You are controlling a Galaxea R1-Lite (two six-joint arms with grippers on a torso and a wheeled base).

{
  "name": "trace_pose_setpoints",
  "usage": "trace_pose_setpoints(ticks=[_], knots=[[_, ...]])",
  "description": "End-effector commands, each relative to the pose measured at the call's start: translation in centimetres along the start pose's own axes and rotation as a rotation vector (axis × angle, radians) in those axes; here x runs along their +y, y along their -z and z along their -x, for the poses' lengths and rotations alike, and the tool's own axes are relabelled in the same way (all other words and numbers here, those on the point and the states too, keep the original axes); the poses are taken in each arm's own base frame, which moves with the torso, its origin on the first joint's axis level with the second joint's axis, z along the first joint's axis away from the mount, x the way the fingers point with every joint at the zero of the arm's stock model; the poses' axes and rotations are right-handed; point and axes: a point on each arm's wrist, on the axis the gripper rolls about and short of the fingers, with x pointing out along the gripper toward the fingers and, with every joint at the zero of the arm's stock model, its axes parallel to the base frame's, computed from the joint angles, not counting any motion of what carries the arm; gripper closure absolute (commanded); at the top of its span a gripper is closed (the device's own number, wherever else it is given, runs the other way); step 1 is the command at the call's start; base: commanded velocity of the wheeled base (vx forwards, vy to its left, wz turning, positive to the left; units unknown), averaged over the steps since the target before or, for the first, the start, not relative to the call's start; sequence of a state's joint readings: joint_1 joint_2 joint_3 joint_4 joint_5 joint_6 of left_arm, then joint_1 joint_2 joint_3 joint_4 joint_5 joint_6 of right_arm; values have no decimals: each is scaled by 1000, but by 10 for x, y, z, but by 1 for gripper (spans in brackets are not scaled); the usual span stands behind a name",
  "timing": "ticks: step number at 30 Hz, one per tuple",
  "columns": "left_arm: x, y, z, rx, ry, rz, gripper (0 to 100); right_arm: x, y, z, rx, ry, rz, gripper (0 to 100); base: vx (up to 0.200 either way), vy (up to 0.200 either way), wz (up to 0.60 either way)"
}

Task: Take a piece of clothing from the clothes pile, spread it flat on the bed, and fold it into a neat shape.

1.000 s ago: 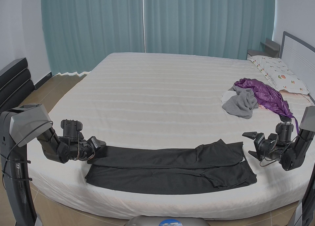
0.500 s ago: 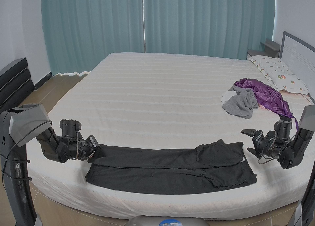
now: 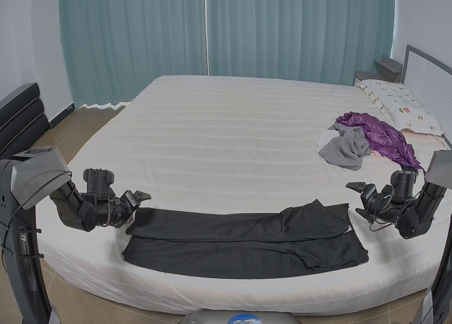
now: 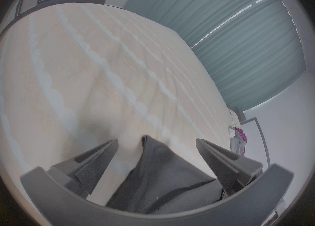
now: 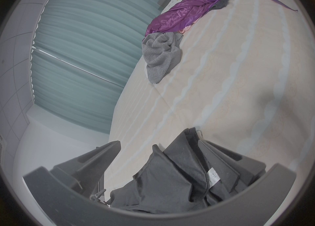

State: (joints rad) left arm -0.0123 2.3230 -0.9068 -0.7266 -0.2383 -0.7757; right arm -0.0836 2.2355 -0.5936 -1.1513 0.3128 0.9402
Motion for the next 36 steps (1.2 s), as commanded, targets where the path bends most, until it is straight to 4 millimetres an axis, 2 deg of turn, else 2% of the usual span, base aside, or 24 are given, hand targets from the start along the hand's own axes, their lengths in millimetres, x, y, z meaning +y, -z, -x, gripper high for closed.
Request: trace_pose_setpoints(ticks=[1,7,16,24,25,29,36], knots=[[-2,-12,9,-36,12,21,0,-3,-2,-6,-8,6,2,0,0,0,0],[0,-16,14,-51,10,39,0,-2,-2,-13,-9,0,11,0,0,0,0],[1,-15,13,-46,9,38,0,-21,1,-38,-16,48,3,0,0,0,0],[2,-14,12,-42,5,39,0,-26,6,-44,-3,56,30,0,0,0,0],[2,-14,12,-42,5,39,0,-26,6,-44,-3,55,39,100,0,0,0],[2,-13,11,-40,5,37,0,-29,6,-46,-6,57,57,100,0,0,0],[2,-14,11,-41,3,39,0,-30,-5,-45,-40,49,47,100,0,0,0]])
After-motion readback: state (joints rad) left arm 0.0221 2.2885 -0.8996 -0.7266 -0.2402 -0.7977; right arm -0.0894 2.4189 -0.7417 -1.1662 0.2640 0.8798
